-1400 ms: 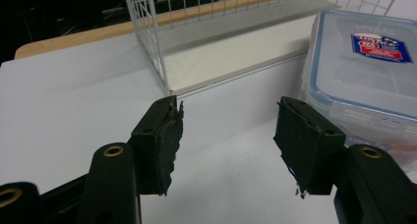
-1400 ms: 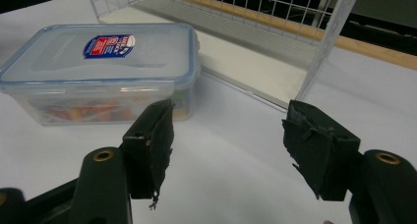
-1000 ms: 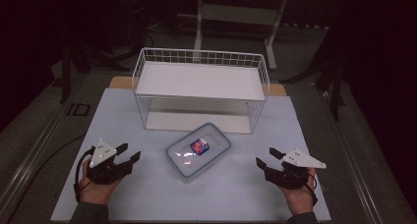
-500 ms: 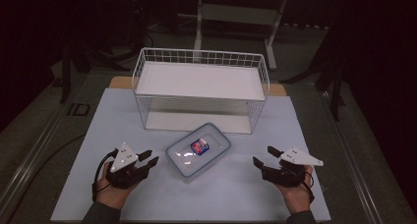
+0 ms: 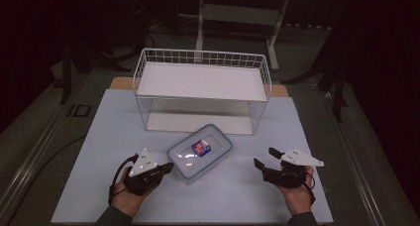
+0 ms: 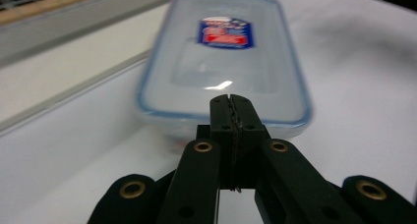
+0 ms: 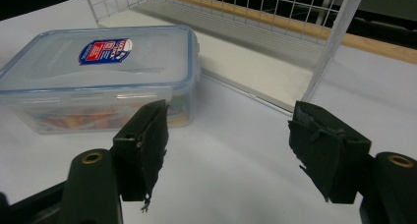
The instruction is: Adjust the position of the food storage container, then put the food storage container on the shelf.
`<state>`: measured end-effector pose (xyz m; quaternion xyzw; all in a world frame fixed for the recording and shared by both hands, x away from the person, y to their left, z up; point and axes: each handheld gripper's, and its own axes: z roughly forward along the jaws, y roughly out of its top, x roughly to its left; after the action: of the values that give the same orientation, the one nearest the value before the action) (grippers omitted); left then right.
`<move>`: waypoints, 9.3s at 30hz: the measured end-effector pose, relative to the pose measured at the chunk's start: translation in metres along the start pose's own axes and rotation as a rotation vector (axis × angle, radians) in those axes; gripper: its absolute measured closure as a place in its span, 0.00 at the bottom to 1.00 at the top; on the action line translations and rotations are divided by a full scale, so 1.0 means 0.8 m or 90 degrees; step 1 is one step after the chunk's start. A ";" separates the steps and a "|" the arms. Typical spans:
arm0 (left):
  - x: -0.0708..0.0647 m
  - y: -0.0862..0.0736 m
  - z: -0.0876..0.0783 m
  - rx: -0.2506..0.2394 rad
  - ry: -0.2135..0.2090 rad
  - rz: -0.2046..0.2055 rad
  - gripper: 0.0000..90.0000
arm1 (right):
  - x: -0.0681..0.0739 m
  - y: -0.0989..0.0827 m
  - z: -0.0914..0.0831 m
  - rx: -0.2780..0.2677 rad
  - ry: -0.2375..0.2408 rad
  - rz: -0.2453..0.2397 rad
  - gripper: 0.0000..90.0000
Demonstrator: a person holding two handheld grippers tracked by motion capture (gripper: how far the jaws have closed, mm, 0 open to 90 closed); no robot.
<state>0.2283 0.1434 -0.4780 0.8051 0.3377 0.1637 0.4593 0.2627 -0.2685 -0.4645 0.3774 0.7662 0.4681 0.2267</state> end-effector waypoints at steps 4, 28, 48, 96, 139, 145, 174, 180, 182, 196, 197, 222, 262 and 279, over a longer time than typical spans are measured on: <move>-0.019 0.007 0.016 0.006 -0.032 0.022 0.99 | 0.000 -0.001 0.002 0.001 0.000 0.004 0.34; -0.054 0.000 0.076 0.122 -0.049 0.090 0.99 | 0.000 -0.002 0.006 0.004 -0.007 0.014 0.34; 0.059 0.001 -0.004 0.042 0.043 -0.076 0.99 | 0.024 0.046 0.075 0.017 0.043 -0.007 0.48; 0.076 -0.009 0.034 0.063 0.098 -0.143 1.00 | 0.040 0.021 0.118 0.162 0.099 -0.041 1.00; 0.063 0.003 0.062 0.037 -0.035 -0.248 0.20 | 0.037 0.025 0.120 0.138 0.174 0.142 0.19; 0.066 0.002 0.066 0.045 -0.035 -0.255 0.17 | 0.034 0.020 0.129 0.147 0.191 0.171 0.12; 0.086 -0.015 0.046 0.019 -0.162 -0.368 0.48 | 0.013 0.000 0.115 0.130 0.286 0.302 0.45; 0.081 -0.017 0.033 0.020 -0.180 -0.350 0.55 | 0.014 -0.001 0.099 0.131 0.303 0.298 0.53; 0.081 -0.018 0.031 0.022 -0.184 -0.352 0.56 | 0.015 -0.001 0.098 0.130 0.305 0.297 0.53; 0.068 -0.015 0.024 0.026 -0.155 -0.331 0.56 | 0.022 -0.002 0.091 0.146 0.296 0.314 0.53; 0.068 -0.015 0.024 0.026 -0.155 -0.331 0.56 | 0.022 -0.002 0.091 0.146 0.296 0.314 0.53; 0.062 0.000 0.009 -0.007 -0.143 -0.308 0.57 | 0.028 0.017 0.074 0.101 0.283 0.257 0.54; 0.050 0.031 -0.025 -0.089 -0.117 -0.228 0.57 | 0.039 0.056 0.042 0.008 0.266 0.175 0.54; 0.051 0.058 -0.051 -0.118 -0.105 -0.204 0.58 | 0.047 0.087 0.029 -0.030 0.261 0.143 0.54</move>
<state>0.2525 0.1811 -0.4187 0.7061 0.4061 0.0529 0.5777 0.2813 -0.2067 -0.4133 0.3519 0.7383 0.5750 0.0211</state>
